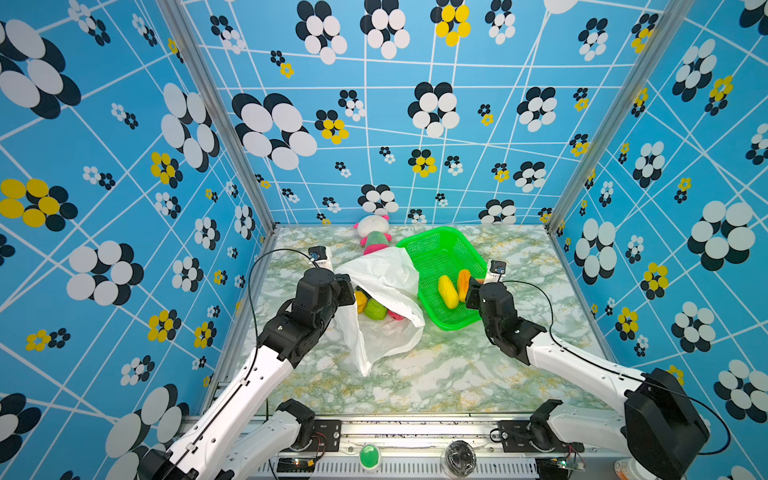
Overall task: Untie the knot of the plastic bag and take out the fruit
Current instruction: 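Close the right gripper on the red-yellow mango and lift it out, then lower the red-yellow mango into the green basket and open the right gripper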
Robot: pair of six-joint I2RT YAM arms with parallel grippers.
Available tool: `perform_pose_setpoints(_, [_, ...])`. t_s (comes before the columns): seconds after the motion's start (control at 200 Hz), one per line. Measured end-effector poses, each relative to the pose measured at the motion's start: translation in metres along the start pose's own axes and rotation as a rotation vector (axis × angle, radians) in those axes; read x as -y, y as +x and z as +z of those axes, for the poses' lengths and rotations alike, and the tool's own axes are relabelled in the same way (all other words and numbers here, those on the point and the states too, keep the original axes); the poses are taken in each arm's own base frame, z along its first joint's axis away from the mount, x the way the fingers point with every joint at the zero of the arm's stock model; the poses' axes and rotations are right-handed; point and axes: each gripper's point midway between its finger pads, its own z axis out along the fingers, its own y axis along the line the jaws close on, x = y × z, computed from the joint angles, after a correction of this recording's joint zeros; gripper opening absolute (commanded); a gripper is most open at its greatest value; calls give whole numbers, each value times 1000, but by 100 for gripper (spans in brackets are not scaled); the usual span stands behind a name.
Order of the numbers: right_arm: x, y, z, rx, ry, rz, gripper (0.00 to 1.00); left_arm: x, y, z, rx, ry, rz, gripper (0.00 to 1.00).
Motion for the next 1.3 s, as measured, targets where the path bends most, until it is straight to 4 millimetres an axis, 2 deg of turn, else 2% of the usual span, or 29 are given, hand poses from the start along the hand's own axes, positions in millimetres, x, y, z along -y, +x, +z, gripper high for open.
perform_pose_setpoints(0.145, [20, 12, 9, -50, 63, 31, 33, 0, 0, 0, 0, 0, 0, 0])
perform_pose_setpoints(0.3, [33, 30, 24, -115, 104, 60, 34, 0, 0, 0, 0, 0, 0, 0])
perform_pose_setpoints(0.465, [34, 49, 42, -192, 111, 79, 36, 0, 0, 0, 0, 0, 0, 0])
perform_pose_setpoints(0.615, [28, 56, 51, -224, 105, 79, 49, 0, 0, 0, 0, 0, 0, 0])
perform_pose_setpoints(0.7, [26, 56, 54, -228, 104, 84, 56, 0, 0, 0, 0, 0, 0, 0])
perform_pose_setpoints(0.885, [25, 55, 58, -221, 106, 100, 61, 0, 0, 0, 0, 0, 0, 0])
perform_pose_setpoints(1.055, [23, 52, 64, -212, 105, 110, 77, 0, 0, 0, 0, 0, 0, 0])
perform_pose_setpoints(1.299, [21, 50, 65, -202, 102, 119, 77, 0, 0, 0, 0, 0, 0, 0])
